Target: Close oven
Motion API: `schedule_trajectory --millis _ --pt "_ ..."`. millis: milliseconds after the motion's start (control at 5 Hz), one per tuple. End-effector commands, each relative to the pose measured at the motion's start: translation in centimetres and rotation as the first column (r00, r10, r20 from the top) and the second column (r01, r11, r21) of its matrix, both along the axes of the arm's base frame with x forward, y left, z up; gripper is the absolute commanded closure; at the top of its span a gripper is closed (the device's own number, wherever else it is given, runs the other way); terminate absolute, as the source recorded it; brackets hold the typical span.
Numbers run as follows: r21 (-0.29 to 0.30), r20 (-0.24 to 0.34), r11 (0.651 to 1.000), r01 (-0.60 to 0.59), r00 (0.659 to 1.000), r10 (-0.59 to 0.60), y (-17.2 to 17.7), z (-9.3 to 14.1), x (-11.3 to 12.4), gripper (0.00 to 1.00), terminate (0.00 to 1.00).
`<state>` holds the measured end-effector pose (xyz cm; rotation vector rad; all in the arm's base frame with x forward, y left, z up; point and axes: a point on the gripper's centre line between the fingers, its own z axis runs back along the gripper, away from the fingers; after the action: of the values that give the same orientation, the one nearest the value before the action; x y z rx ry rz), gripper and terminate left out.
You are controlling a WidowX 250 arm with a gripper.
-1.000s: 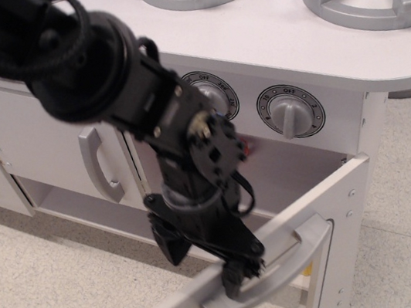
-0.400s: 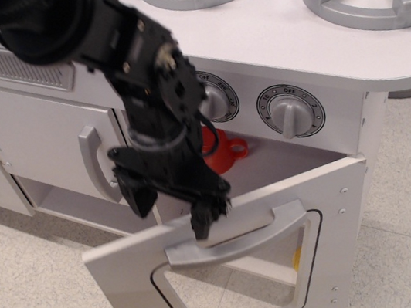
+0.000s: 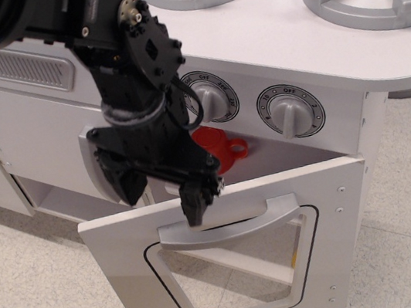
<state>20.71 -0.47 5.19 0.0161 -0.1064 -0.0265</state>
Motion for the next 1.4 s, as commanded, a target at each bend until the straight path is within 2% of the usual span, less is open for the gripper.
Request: schedule_trajectory --millis 0,200,400,800,1000,1200 --pt "-0.011 -0.048 1.000 0.000 0.999 -0.001 -2.3 -3.8 -3.9 0.00 0.00" --pt "-0.041 -0.019 0.999 0.010 1.000 -0.011 -1.9 -5.7 -4.4 0.00 0.00" --pt "-0.025 -0.009 0.999 -0.048 0.999 0.048 -0.5 -6.7 -3.5 0.00 0.00" --pt "0.032 0.064 0.987 -0.158 0.986 0.156 3.4 -7.6 -1.1 0.00 0.00" --pt "0.051 0.107 0.981 -0.186 0.978 0.179 4.3 -7.5 0.1 0.00 0.00" --pt "0.056 0.159 0.975 -0.217 0.966 0.206 4.9 -7.2 2.4 0.00 0.00"
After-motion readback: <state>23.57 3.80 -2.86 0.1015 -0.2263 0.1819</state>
